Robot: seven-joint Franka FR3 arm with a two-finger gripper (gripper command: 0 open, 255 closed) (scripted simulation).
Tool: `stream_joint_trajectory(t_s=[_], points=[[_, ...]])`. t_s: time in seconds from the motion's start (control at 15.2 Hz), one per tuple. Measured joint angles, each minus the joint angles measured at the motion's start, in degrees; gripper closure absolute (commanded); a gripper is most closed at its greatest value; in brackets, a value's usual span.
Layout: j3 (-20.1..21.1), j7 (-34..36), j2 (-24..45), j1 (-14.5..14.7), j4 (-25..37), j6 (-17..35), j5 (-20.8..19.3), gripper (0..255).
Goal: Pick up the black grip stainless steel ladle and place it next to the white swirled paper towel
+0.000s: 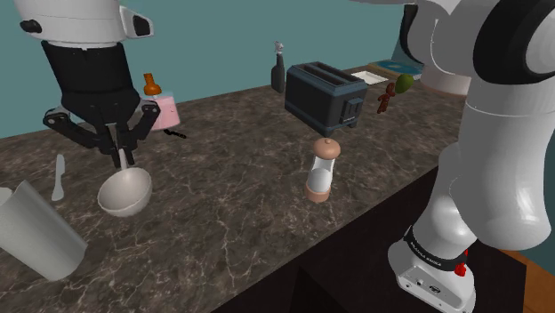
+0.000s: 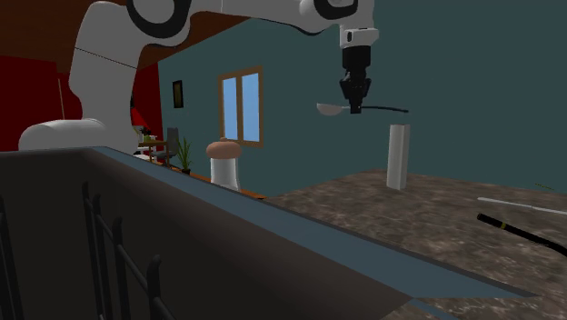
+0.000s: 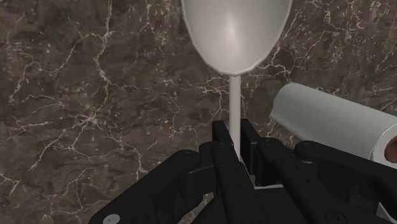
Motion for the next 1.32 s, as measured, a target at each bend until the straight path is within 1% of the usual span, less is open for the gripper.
stream_joint_trajectory(t_s=[0.59,1.32], points=[[-0.1,-0.4,-1.0,-0.6,-8.5,7.5,0.4,255],[-0.3,-0.8,-0.8,-1.0,-16.6,15.8,0.3,255]])
